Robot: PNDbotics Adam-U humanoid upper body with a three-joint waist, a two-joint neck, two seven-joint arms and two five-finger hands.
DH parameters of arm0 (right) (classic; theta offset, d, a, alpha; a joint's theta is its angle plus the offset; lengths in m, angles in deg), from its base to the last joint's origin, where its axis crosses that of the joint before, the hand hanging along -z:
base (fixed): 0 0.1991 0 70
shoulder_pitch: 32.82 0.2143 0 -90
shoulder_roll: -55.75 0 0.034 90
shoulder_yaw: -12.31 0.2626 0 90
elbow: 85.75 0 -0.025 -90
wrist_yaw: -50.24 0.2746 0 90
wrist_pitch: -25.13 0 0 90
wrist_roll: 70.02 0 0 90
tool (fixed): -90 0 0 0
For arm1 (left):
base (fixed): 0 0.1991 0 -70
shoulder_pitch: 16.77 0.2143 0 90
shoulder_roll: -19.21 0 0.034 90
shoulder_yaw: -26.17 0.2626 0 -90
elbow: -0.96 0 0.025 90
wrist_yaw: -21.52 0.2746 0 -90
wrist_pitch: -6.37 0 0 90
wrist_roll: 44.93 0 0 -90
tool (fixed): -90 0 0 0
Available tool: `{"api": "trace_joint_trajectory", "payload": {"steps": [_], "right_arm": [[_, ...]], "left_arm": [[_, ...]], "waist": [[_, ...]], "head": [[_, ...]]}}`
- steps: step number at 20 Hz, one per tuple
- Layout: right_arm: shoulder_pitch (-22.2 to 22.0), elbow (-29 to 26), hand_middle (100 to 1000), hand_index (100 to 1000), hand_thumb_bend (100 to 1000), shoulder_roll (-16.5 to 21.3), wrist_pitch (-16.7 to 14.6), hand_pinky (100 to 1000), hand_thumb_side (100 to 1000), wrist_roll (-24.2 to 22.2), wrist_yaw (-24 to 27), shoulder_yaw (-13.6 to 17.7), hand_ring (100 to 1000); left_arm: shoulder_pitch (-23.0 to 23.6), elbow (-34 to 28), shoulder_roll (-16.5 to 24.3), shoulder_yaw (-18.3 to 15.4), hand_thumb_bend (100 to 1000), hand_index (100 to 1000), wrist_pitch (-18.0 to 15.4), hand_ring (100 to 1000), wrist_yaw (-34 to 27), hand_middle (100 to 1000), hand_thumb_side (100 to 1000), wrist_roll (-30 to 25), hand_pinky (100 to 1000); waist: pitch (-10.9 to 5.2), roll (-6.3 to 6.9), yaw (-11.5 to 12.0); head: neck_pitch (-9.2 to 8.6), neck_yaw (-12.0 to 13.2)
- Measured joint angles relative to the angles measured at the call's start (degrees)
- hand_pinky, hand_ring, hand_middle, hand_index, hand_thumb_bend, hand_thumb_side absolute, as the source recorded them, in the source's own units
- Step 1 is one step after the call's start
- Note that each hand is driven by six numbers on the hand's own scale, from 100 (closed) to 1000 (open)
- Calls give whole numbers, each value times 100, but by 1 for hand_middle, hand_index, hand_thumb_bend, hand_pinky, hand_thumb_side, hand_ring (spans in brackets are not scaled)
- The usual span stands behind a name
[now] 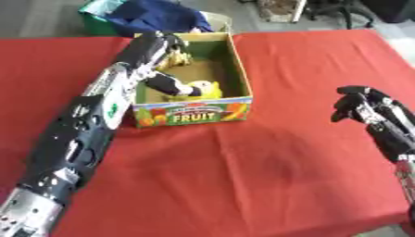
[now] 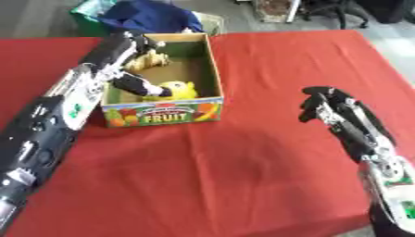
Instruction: Pick up objects on the table and place them in the box.
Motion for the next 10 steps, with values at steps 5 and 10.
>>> {"api": "trace_joint_trajectory", "payload": {"steps": [5, 10], "right_arm": [[-1, 0, 544, 769, 100, 0, -1, 571, 578, 1, 0, 3, 532], [26, -1, 544, 768, 100, 12, -28, 571, 568, 28, 19, 36, 531]], "left_arm": [[263, -1014, 405, 18, 486, 717, 344, 613, -1542, 589, 488, 294, 673], [1019, -2294, 998, -28, 449, 690, 855, 588, -3425, 564, 463, 824, 648]], "waist": [[-7, 23, 110], [-63, 31, 307]], "head": [[-40, -61], [-40, -139]]}}
